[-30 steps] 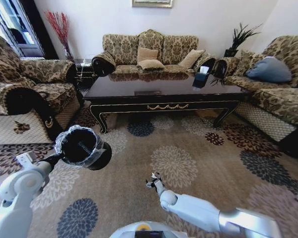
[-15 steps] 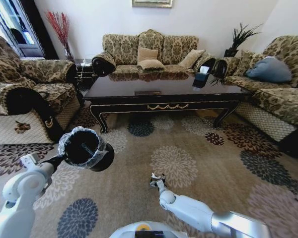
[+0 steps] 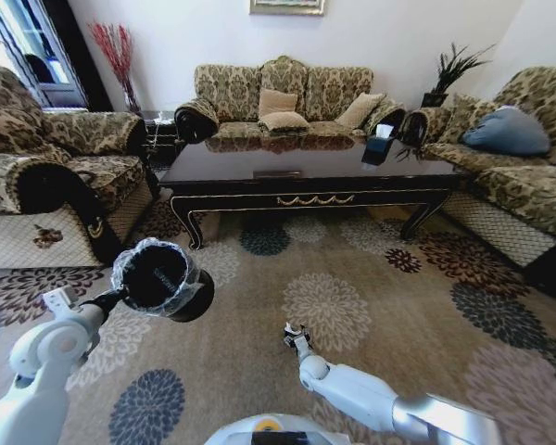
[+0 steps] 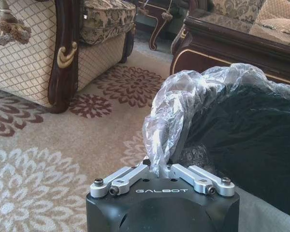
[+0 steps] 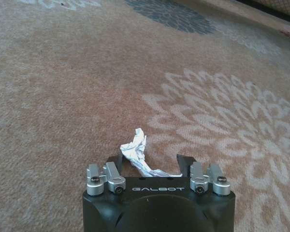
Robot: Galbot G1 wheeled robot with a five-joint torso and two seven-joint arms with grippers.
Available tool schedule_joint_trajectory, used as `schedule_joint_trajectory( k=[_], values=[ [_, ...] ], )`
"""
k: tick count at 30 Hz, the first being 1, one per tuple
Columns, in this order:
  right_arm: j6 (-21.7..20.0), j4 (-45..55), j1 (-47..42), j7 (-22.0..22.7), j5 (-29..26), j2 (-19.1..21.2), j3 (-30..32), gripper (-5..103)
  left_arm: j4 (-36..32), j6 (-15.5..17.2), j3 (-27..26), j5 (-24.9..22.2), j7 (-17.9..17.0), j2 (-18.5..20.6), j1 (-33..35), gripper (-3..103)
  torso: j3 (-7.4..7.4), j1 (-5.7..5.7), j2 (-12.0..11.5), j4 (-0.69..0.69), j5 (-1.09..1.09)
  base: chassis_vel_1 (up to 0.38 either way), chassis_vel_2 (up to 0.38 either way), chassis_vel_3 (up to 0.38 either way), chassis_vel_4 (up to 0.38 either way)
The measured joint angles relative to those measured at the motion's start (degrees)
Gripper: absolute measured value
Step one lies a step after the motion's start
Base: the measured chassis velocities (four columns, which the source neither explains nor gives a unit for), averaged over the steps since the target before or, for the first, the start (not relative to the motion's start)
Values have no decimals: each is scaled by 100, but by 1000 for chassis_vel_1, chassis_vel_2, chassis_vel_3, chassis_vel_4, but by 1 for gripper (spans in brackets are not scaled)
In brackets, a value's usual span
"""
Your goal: Move to the front of the table and pick up the trash from the floor, then place it into the trash bin.
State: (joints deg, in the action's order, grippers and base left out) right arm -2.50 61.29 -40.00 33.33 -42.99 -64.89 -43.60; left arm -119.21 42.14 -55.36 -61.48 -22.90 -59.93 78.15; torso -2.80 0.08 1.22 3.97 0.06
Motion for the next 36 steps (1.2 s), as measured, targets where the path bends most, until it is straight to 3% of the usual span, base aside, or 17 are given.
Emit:
schedule_joint_trajectory(
  k=[7,10,12,14,16,17,20,26,34,36],
  values=[
    [61,-27,-3,3,127,52,-10,48,-2,0,1,1,0,17,-21,2,-1,2,-1,3,-8,0,0,0,0],
    [114,-50,-23,18,213,84,-39,34,-2,0,16,9,1,-20,-40,2,-1,2,-2,7,-12,0,0,0,0],
    [114,-45,-28,23,212,84,-40,30,-2,0,25,8,1,-27,-43,2,-1,2,-2,8,-10,0,0,0,0],
    [113,-28,-40,27,211,89,-42,19,-1,0,25,13,1,-27,-48,2,-1,2,-2,6,-6,0,0,0,0],
    [109,-20,-41,36,208,102,-41,19,2,0,25,13,1,-27,-49,2,-1,2,-2,6,-7,0,0,0,0],
    [99,0,-41,53,200,134,-36,8,8,0,25,13,1,-20,-52,2,-1,2,-2,8,-11,0,0,0,0],
    [101,84,-42,69,195,207,4,2,14,0,25,13,1,-6,-61,2,-2,2,-2,11,-11,0,0,0,0],
    [228,461,-24,71,229,364,83,0,25,0,71,19,2,-12,-87,2,-2,2,-2,10,-6,0,0,0,0],
    [612,2071,489,42,227,570,427,0,80,0,330,260,17,-166,-2,2,0,1,-2,1,-7,0,0,0,0],
    [700,2299,664,-6,198,570,425,0,69,0,398,298,12,-193,11,2,-1,2,-2,5,-5,0,0,0,0]
  ],
)
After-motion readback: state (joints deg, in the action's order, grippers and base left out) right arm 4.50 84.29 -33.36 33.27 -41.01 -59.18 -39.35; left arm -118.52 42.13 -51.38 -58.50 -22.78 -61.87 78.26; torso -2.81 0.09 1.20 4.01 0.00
